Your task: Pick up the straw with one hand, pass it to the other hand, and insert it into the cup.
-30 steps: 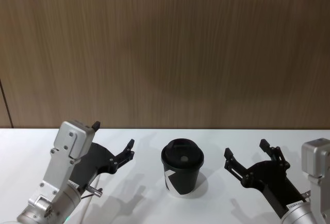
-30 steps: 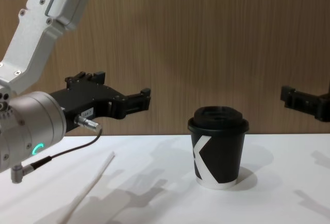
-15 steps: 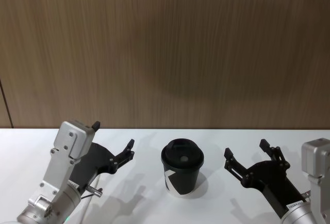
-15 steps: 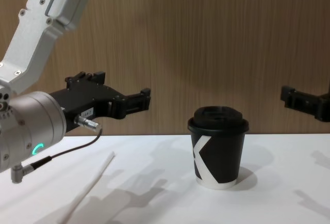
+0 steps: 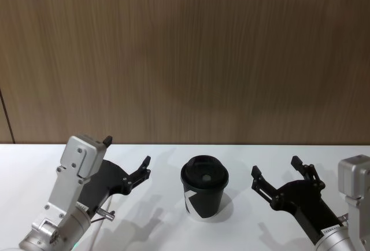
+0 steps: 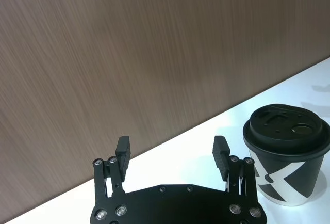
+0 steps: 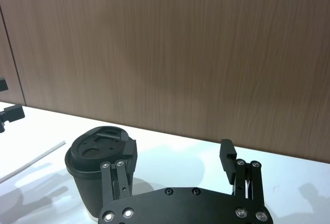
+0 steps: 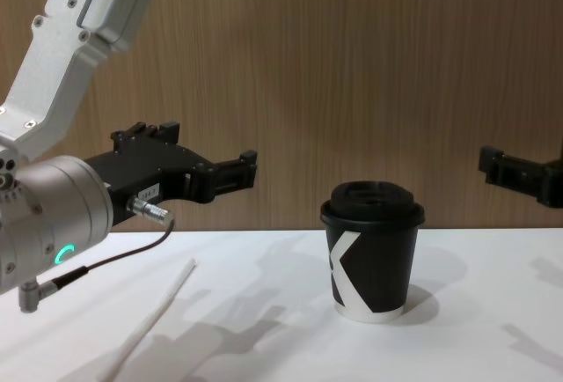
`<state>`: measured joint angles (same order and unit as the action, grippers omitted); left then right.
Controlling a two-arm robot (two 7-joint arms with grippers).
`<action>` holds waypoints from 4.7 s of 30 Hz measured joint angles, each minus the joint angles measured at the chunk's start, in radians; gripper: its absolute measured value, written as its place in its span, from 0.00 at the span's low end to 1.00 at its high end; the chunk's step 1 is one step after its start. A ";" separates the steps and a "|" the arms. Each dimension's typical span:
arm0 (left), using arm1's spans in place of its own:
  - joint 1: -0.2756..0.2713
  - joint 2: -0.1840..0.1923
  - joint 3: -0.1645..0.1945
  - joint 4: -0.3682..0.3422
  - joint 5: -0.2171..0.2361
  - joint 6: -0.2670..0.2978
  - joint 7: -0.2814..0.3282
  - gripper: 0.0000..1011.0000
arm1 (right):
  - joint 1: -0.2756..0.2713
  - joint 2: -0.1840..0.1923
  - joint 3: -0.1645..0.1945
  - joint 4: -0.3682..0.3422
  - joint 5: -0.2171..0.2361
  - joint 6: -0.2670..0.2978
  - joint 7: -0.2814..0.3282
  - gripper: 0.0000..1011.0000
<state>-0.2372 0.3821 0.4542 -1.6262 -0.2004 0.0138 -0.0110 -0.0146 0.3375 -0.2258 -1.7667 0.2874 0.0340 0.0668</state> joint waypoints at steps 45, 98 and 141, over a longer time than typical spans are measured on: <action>0.225 -0.069 -0.097 -0.145 -0.074 0.092 0.155 0.99 | 0.000 0.000 0.000 0.000 0.000 0.000 0.000 0.99; 0.254 0.021 -0.236 -0.169 -0.206 0.303 0.003 0.99 | 0.000 0.000 0.000 0.000 0.000 0.000 0.000 0.99; 0.216 -0.011 -0.203 -0.161 -0.152 0.445 0.001 0.99 | 0.000 0.000 0.000 0.000 0.000 0.000 0.000 0.99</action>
<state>-0.0213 0.3706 0.2510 -1.7870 -0.3528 0.4587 -0.0102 -0.0146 0.3374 -0.2258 -1.7668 0.2873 0.0340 0.0668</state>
